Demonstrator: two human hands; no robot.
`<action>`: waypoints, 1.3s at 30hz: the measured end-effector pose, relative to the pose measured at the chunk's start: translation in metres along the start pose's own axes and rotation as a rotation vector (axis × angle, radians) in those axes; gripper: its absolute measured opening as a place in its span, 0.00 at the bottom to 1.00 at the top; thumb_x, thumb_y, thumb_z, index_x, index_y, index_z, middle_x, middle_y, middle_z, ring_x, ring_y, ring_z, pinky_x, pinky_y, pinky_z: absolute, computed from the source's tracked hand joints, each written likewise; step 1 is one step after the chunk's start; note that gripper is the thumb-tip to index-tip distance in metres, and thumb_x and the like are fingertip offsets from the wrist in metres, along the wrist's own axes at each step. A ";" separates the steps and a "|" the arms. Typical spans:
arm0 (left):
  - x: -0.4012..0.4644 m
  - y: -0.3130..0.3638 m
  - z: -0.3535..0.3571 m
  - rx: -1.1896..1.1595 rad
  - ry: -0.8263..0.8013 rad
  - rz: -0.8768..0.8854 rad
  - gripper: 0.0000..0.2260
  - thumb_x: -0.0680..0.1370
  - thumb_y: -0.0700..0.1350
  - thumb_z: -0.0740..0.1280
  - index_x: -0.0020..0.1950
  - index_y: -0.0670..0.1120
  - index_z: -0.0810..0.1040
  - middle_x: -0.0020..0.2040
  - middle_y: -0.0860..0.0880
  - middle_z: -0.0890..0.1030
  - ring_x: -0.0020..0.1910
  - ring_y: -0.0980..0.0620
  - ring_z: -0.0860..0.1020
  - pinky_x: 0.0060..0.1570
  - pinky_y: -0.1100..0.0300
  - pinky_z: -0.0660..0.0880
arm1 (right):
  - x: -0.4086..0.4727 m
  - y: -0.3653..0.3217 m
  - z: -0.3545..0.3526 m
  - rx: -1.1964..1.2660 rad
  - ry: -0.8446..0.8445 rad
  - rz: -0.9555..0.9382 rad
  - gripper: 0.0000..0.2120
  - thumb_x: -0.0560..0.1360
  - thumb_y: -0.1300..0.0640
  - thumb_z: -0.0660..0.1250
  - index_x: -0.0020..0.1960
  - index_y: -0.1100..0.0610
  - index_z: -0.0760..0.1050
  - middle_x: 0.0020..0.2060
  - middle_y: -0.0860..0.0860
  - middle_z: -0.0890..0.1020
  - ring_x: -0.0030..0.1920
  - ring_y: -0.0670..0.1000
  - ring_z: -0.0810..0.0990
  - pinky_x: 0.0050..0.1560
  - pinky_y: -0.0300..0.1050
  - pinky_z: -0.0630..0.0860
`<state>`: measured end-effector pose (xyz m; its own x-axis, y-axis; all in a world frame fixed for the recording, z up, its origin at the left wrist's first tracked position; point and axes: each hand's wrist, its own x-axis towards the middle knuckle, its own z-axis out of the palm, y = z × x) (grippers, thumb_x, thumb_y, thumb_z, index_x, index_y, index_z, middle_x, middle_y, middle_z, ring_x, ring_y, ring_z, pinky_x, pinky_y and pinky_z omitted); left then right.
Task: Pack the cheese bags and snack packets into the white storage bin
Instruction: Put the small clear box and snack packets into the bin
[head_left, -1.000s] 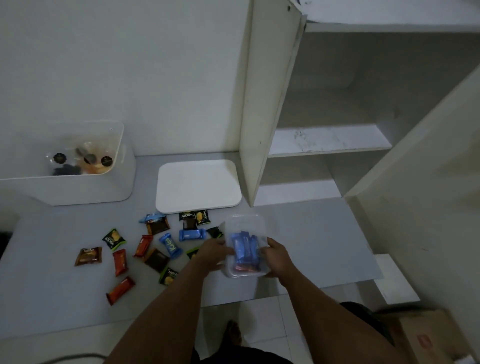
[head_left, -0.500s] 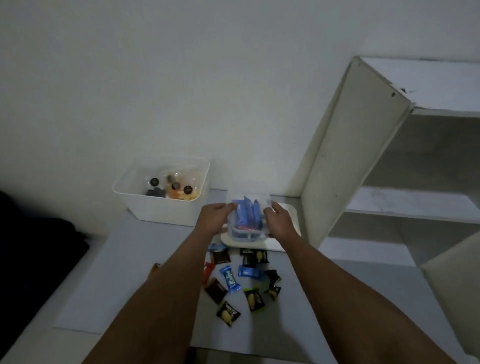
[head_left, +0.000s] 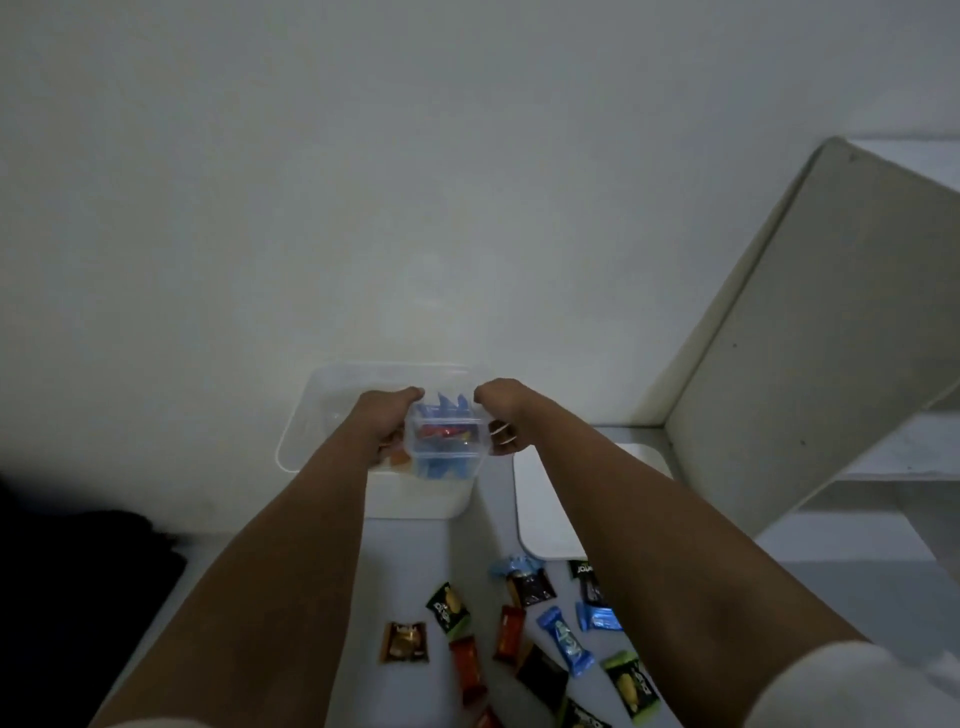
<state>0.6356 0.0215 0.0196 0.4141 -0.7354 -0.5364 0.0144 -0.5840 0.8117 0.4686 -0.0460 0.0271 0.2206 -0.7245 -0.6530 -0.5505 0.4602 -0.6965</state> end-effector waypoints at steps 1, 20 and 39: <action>0.012 0.001 -0.004 0.014 -0.007 -0.012 0.14 0.80 0.53 0.68 0.43 0.42 0.78 0.36 0.43 0.79 0.30 0.48 0.76 0.29 0.60 0.73 | 0.011 -0.006 0.006 -0.011 0.007 0.021 0.10 0.79 0.55 0.59 0.50 0.61 0.73 0.46 0.61 0.80 0.41 0.58 0.81 0.48 0.52 0.82; 0.174 -0.044 -0.023 0.264 -0.407 -0.392 0.13 0.76 0.38 0.70 0.60 0.39 0.80 0.56 0.38 0.84 0.51 0.41 0.84 0.45 0.46 0.82 | 0.127 -0.036 0.088 -0.754 -0.198 0.114 0.32 0.76 0.47 0.70 0.76 0.50 0.62 0.70 0.56 0.66 0.62 0.62 0.72 0.53 0.55 0.74; 0.189 -0.106 0.000 0.313 -0.259 -0.095 0.15 0.74 0.42 0.75 0.60 0.45 0.80 0.54 0.42 0.84 0.52 0.41 0.83 0.53 0.41 0.82 | 0.131 0.032 0.113 -0.954 0.297 -0.127 0.30 0.77 0.52 0.70 0.75 0.56 0.63 0.68 0.59 0.67 0.65 0.62 0.75 0.61 0.56 0.77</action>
<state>0.7122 -0.0559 -0.1684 0.1814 -0.7121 -0.6782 -0.2525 -0.7003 0.6677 0.5710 -0.0676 -0.1143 0.1844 -0.8980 -0.3994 -0.9802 -0.1381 -0.1419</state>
